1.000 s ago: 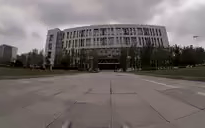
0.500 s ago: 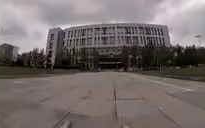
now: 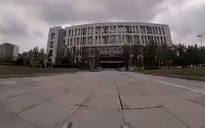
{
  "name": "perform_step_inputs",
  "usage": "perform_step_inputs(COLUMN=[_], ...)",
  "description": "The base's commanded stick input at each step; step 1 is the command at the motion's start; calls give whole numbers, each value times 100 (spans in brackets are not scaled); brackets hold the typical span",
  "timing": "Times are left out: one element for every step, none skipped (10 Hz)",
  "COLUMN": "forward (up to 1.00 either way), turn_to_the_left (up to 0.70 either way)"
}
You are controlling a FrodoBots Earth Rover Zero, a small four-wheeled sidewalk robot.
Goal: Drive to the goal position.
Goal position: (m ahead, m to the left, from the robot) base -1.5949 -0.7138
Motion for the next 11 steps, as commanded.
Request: perform_step_inputs(forward=[100,100,100,100,100,100,100,100,100,100,100], turn_to_the_left=[0,0,0,-3,-21,-10,0,0,-15,-20,-10])
